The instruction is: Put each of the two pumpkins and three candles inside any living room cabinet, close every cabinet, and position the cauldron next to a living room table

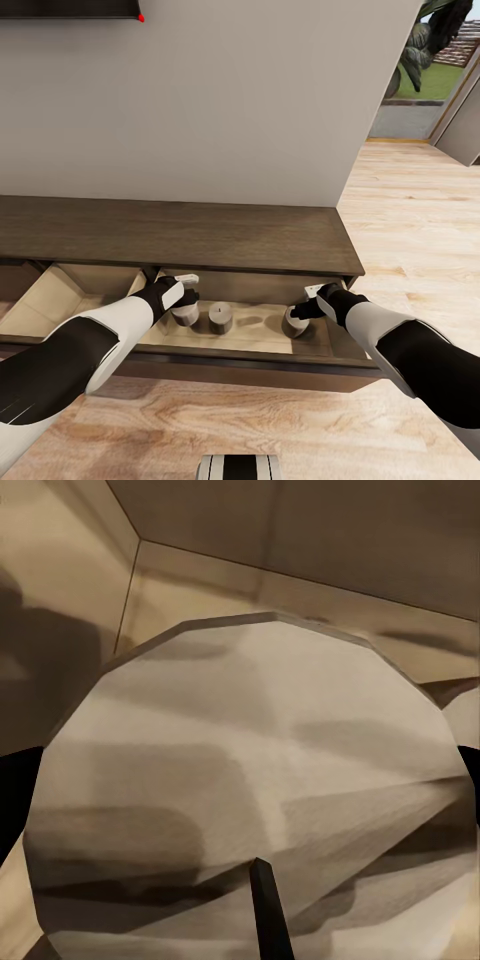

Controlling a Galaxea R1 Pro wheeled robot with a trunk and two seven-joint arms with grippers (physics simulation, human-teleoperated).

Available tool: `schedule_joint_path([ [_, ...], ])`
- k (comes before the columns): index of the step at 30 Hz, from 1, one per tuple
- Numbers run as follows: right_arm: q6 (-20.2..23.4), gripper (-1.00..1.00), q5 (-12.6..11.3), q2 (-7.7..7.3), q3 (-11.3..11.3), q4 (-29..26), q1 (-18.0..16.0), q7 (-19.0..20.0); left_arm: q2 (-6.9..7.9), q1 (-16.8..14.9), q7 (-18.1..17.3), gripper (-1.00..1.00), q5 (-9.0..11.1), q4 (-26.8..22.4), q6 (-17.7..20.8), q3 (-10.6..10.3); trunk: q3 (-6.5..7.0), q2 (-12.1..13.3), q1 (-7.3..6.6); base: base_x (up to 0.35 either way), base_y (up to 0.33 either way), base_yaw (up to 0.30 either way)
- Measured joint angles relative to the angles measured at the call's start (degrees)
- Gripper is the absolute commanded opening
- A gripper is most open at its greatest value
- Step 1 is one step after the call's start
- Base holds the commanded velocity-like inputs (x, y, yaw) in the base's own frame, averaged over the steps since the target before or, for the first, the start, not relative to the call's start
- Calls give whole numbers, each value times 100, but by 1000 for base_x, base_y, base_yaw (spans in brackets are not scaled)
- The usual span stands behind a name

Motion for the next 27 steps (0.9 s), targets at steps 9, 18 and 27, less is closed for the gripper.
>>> schedule_joint_path([
  [9, -1, 100, -2, -8, 0, 1, 0, -3, 0, 0, 7, 100, -4, 0, 23, -6, 0, 0, 0, 0, 0, 0],
  [18, 14, 100, -1, -1, 0, 0, 0, -33, -61, 0, 0, 100, -11, 0, 119, 1, 0, 0, 0, 0, 0, 0],
  [27, 77, 100, -2, -2, 0, 1, 0, -66, -149, -4, -6, 100, -71, -15, 643, -24, 0, 0, 0, 0, 0, 0],
])
